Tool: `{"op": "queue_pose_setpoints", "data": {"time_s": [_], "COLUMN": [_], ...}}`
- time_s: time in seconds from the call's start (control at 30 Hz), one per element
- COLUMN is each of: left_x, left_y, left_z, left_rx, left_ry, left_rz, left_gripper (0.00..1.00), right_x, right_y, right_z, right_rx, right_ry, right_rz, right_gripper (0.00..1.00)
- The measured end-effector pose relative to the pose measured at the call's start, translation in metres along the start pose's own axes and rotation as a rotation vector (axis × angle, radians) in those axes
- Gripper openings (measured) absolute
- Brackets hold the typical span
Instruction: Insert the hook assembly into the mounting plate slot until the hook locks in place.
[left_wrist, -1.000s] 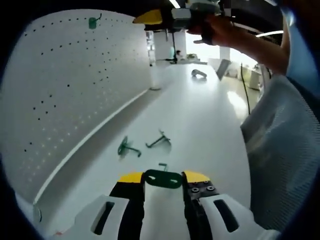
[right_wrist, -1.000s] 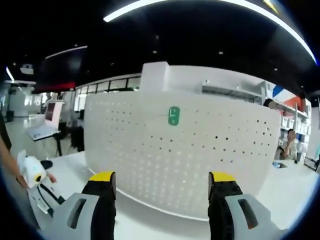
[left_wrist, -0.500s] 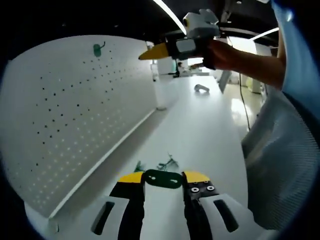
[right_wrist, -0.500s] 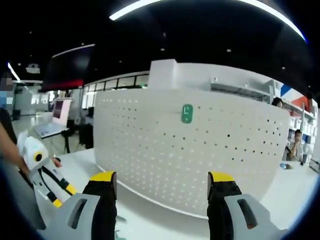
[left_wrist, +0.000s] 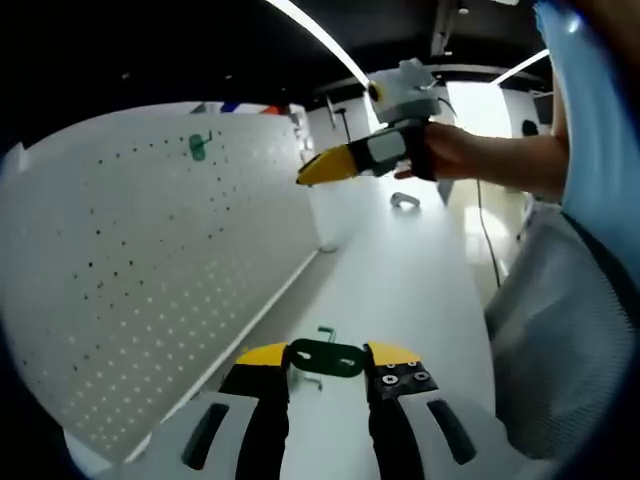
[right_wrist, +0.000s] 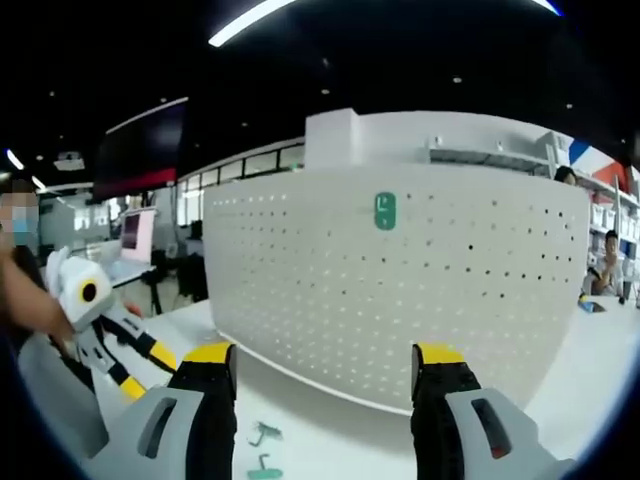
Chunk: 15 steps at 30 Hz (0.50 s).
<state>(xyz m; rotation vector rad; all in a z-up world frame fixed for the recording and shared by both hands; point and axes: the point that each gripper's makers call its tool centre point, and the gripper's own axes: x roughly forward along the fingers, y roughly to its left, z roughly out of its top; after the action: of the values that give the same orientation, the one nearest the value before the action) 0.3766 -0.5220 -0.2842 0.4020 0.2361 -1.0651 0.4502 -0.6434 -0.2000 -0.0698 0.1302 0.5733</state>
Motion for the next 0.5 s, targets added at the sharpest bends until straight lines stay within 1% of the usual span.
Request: {"op": "queue_pose_setpoints", "data": {"time_s": [0.07,0.23,0.33,0.5], "left_x": [0.001,0.002,0.003,0.002], "left_y": [0.001,0.002,0.002,0.002], "left_z": [0.003,0.008,0.012,0.016], "left_rx": [0.004,0.012,0.014,0.027], "left_ry": [-0.007,-0.019,-0.026,-0.034], "left_rz": [0.004,0.007,0.006,0.006], "left_gripper": [0.29,0.29,0.29,0.29], "right_x": [0.000,0.001,0.003,0.005], "right_y": [0.004,0.022,0.036,0.050], "right_z": [-0.003,-0.014,-0.024,-0.032], "right_rx": [0.011,0.057,0.059,0.078], "right_ry": [0.009,0.042,0.079,0.110], "right_rz": [0.014,0.074,0.117,0.167], "right_gripper": [0.71,0.65,0.61,0.57]}}
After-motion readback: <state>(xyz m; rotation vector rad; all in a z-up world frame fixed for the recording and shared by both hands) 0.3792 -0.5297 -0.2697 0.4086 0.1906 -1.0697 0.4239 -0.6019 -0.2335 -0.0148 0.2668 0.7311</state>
